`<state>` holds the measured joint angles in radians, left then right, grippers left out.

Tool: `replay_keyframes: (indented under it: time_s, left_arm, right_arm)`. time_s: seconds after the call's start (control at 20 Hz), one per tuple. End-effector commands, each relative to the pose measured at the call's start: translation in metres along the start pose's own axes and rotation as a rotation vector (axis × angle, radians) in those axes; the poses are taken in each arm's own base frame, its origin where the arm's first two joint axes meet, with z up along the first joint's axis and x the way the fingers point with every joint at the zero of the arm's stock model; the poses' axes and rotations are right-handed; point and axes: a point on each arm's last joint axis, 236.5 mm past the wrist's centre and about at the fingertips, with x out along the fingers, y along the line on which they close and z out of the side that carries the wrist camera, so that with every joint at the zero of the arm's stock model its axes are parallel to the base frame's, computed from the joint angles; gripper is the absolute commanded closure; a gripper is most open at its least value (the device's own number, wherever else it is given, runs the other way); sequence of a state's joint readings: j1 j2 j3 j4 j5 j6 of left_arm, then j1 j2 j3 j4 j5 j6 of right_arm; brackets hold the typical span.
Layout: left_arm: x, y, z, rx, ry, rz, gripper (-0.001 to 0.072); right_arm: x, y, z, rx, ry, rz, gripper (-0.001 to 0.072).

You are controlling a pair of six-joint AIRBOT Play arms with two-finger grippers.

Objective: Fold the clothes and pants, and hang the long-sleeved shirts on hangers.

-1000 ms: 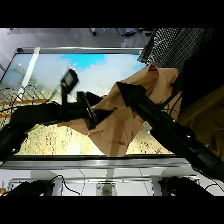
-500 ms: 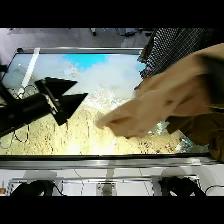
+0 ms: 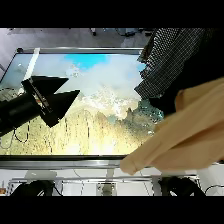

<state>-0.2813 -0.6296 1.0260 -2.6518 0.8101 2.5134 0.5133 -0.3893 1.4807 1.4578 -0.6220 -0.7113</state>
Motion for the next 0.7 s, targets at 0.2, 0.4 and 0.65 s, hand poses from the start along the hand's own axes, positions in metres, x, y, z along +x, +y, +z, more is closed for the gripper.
replay_keyframes:
  time_s: [0.2, 0.4, 0.65]
  left_arm:
    - [-0.001, 0.0, 0.0, -0.001, 0.002, 0.001, 0.0129]
    - [-0.001, 0.0, 0.0, -0.001, 0.002, 0.001, 0.0129]
    - [-0.001, 0.0, 0.0, -0.001, 0.002, 0.001, 0.013]
  right_arm:
    - [-0.106, -0.067, 0.155, -0.091, -0.505, -0.491, 0.0683]
    - [-0.166, -0.081, 0.195, -0.124, -0.538, -0.625, 0.0683]
    - [-0.165, -0.074, 0.211, -0.011, -0.362, -0.389, 0.0683]
